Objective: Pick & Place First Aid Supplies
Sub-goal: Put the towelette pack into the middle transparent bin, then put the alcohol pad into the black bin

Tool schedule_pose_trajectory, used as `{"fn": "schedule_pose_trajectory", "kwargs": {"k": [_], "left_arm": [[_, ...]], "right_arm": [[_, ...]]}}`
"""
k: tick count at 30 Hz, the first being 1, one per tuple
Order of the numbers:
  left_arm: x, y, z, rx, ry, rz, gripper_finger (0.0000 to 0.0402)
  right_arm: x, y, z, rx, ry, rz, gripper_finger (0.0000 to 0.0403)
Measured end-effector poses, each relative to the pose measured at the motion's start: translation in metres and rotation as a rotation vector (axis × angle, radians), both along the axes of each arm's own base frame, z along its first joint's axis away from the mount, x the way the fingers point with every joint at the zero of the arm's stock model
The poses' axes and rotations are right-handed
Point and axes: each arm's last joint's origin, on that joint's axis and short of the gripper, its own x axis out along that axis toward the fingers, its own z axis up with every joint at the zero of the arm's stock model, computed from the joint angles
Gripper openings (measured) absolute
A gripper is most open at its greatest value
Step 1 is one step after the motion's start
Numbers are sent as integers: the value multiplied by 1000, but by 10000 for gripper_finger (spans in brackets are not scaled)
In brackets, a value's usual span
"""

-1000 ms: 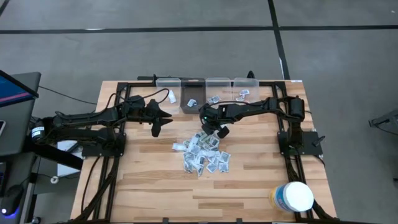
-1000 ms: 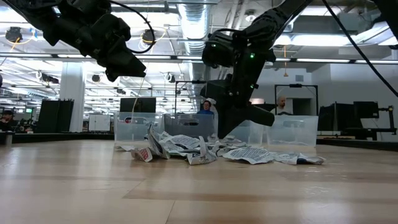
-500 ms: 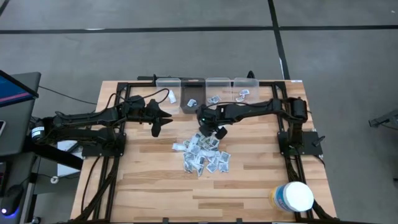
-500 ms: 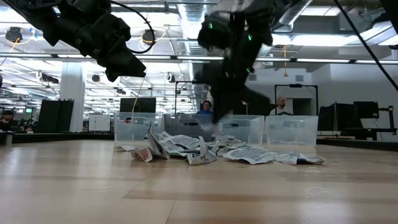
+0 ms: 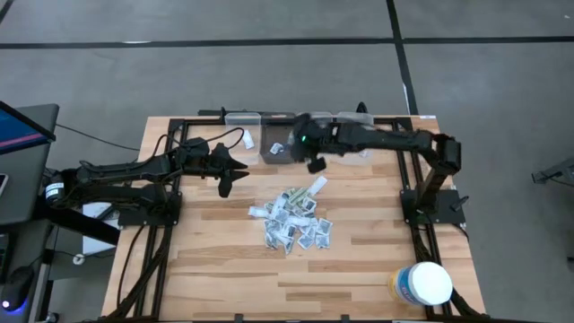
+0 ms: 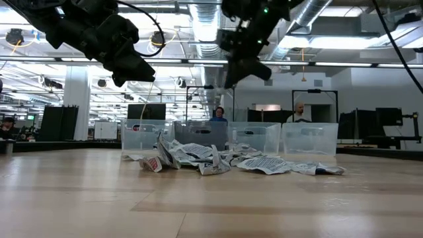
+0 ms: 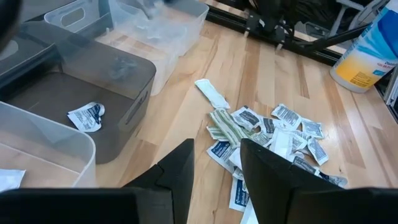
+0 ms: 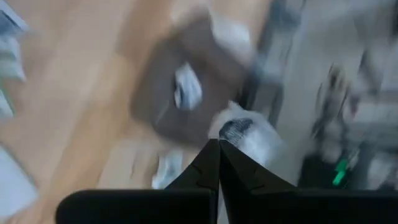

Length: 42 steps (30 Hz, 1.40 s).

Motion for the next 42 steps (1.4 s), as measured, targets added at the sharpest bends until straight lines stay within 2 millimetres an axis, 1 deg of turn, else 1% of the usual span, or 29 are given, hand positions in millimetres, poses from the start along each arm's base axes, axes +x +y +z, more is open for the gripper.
{"fn": "schedule_pose_trajectory", "kwargs": {"k": [2, 6, 8, 11, 15, 20, 24, 28, 38, 42], "left_arm": [[0, 0, 0, 2, -1, 0, 131], [0, 0, 0, 3, -1, 3, 131], [0, 0, 0, 4, -1, 5, 131], [0, 0, 0, 5, -2, 7, 131], [0, 0, 0, 4, -2, 7, 131], [0, 0, 0, 4, -2, 7, 131], [0, 0, 0, 3, -2, 7, 131], [0, 0, 0, 6, -2, 7, 131], [0, 0, 0, 6, -1, 7, 131], [0, 0, 0, 6, -1, 6, 131]], "right_arm": [[-11, -13, 2, 43, 14, -85, 0], [-27, -32, -3, 120, 64, -216, 0], [-28, -40, -5, 165, 37, -270, 1], [-30, -47, -10, 221, 28, -295, 11], [-33, -53, -9, 222, 21, -311, 44], [-34, -53, -10, 222, 35, -308, 87], [-35, -50, -11, 222, 70, -292, 104], [-33, -43, -12, 225, 82, -272, 106], [-25, -24, -13, 221, 91, -215, 88], [-22, -16, -13, 234, 79, -219, 87]]}}
